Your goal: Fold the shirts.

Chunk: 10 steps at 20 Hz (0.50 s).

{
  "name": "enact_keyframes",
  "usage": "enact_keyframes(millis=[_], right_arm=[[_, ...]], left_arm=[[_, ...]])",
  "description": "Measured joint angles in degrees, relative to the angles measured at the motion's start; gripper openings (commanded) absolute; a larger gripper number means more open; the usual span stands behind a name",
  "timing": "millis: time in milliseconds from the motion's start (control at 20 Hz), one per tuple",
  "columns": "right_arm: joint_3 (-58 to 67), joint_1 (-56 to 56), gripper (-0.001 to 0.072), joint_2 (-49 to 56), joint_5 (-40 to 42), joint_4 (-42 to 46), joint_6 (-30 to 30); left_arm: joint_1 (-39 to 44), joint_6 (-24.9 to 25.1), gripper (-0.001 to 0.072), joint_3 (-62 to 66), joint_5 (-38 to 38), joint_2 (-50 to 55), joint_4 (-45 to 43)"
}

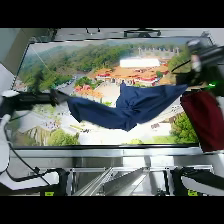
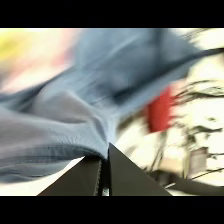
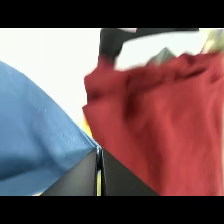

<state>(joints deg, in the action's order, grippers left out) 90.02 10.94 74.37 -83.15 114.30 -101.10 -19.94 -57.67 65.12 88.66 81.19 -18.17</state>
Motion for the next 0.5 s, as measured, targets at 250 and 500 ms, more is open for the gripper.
enact_keyframes(millis=[250,500], right_arm=[[0.1,-0.2,0.0013,-20.5,14.0,-0.4,-2.0],[0.1,-0.2,0.0013,-35.2,24.5,-1.0,-2.4]], left_arm=[[-3.1,0.0,0.0020,18.3,4.5,-9.8,19.5],[-5.2,-1.7,0.0022,36.6,0.5,-15.7,24.2]])
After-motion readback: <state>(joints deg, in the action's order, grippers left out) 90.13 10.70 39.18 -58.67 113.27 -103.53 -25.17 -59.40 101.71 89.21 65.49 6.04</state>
